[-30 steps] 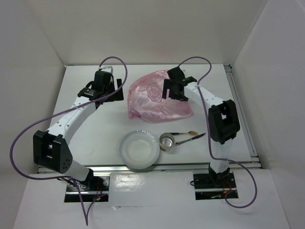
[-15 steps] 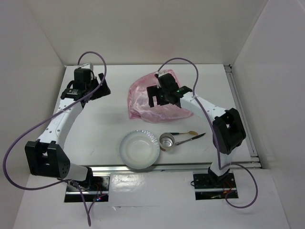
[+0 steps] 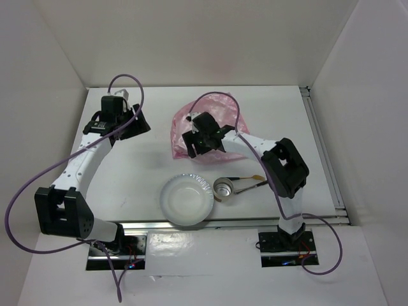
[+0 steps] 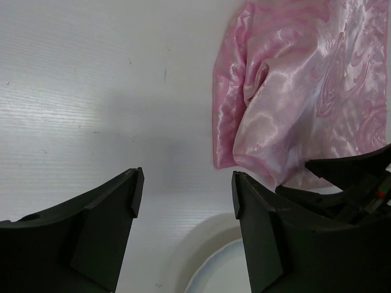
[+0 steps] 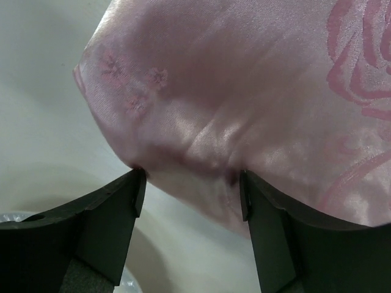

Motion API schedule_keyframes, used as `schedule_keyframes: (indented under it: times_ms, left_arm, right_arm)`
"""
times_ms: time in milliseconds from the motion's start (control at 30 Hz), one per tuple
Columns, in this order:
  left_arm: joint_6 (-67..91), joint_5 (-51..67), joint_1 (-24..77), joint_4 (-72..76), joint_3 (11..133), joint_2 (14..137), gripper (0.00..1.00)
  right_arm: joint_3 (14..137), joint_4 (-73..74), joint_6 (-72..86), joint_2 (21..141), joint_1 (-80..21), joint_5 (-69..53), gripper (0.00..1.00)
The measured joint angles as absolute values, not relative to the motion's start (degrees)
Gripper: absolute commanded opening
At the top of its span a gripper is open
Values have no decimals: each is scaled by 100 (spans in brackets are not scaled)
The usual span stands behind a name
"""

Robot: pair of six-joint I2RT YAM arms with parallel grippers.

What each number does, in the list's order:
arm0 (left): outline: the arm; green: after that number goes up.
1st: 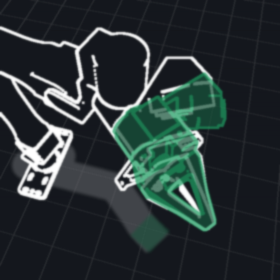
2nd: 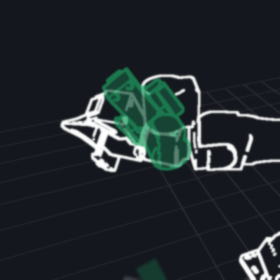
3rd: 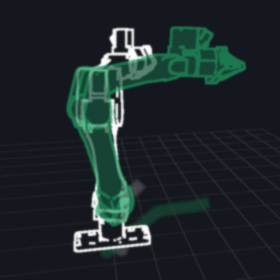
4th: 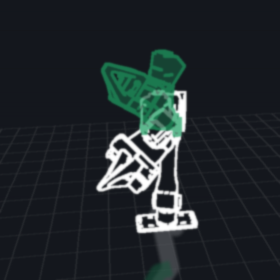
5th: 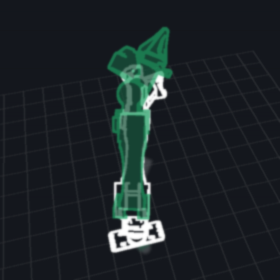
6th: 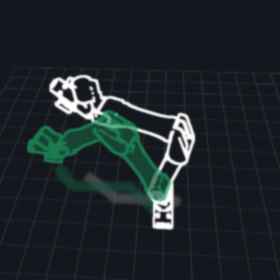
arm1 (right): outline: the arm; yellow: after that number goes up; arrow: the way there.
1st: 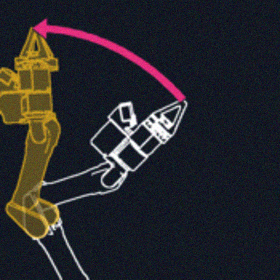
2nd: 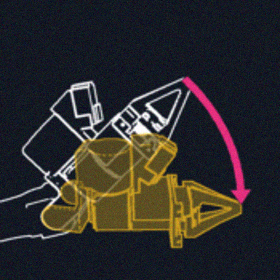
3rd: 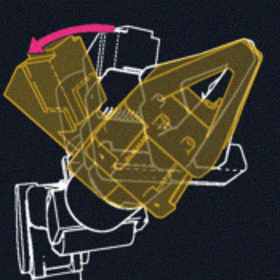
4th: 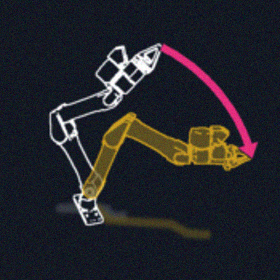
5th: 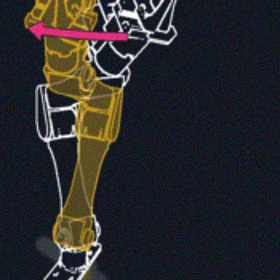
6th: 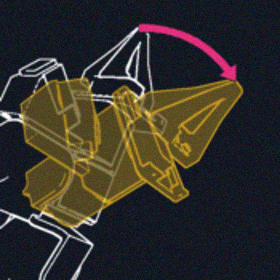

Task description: Set the dinner table for one person

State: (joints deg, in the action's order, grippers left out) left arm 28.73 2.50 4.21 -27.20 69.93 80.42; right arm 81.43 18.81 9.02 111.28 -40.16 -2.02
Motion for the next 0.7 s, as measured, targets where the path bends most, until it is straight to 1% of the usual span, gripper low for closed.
schedule_keyframes:
  times_ms: [67,100,167,233,400,500,533,567,700]
  left_arm:
    - [2871,287,421,-2714,6993,8040,77]
    - [2869,296,421,-2722,6993,8040,77]
    - [2862,314,421,-2753,6993,8040,77]
    - [2845,336,421,-2759,6993,8040,77]
    - [2746,510,419,-2853,6995,8044,77]
    - [2718,718,419,-2873,7002,8132,72]
    - [2718,792,419,-2904,7030,8213,72]
    - [2724,849,421,-2941,7072,8329,70]
    - [2834,1061,569,-3000,7312,8989,70]
  right_arm:
    - [8143,1752,934,11266,-4027,-169,62]
    - [8143,1678,954,11334,-4027,-139,47]
    - [8158,1610,996,11454,-4027,-34,27]
    - [8195,1605,1074,11539,-4012,130,0]
    - [8250,1634,1120,11434,-3782,298,0]
    - [8250,1632,972,11078,-3367,314,0]
    - [8250,1627,913,10945,-3210,311,0]
    - [8252,1627,856,10798,-3039,305,0]
    - [8388,1608,642,10394,-2416,180,0]
